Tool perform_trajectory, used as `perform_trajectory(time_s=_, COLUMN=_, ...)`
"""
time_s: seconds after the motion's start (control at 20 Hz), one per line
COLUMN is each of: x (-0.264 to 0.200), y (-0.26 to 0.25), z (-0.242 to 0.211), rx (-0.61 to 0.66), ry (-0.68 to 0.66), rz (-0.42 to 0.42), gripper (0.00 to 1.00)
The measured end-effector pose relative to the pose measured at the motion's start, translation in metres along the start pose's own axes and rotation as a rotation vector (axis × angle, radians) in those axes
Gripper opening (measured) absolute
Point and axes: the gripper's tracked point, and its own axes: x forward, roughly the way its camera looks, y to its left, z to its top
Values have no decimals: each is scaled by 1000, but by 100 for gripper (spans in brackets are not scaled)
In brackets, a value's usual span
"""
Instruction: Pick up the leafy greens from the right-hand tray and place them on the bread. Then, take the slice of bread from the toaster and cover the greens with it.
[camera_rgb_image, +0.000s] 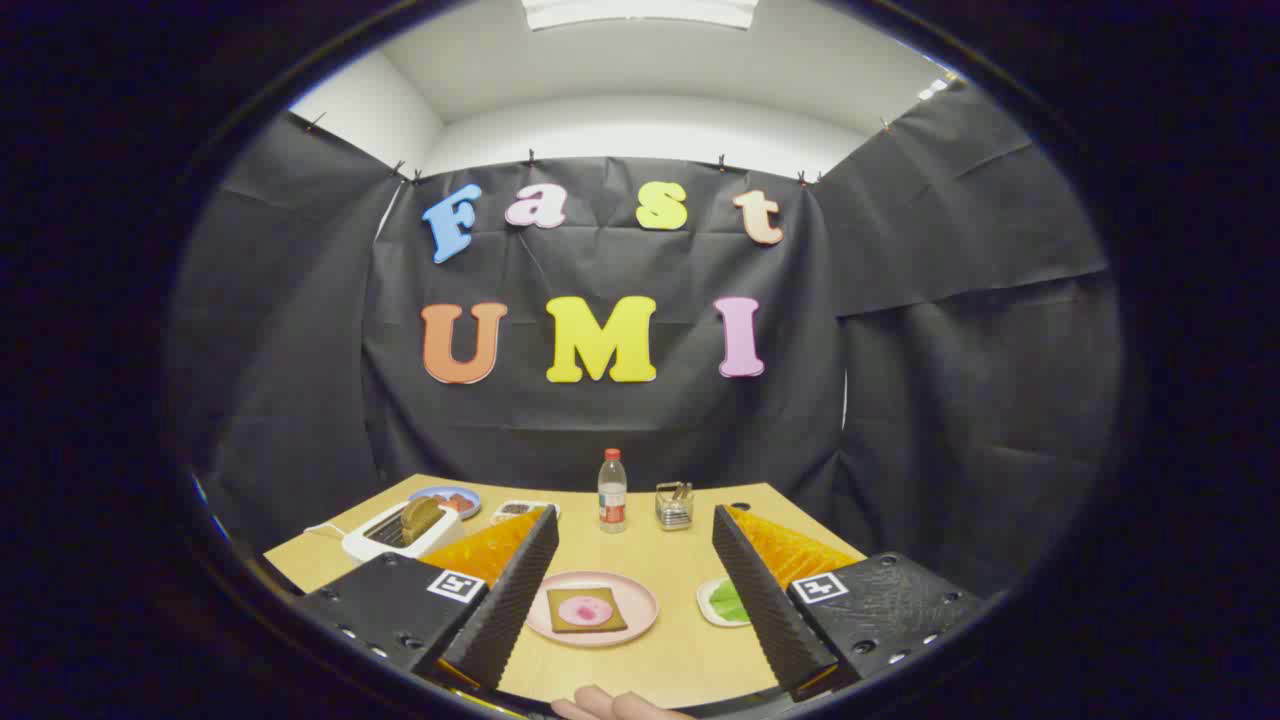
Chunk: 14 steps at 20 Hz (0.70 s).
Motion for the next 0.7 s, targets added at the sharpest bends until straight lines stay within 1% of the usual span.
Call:
perform_trajectory(time_s=0.2, x=4, y=-2, z=0, rx=-29, ry=-19, rz=-6, gripper=95)
perform_trajectory(time_s=0.35, x=5, y=2, z=-5, rx=-32, ry=-16, rz=20, gripper=95)
perform_trajectory(time_s=0.7, x=20, y=0, z=-21, rx=-18, ry=13, rz=42, gripper=95)
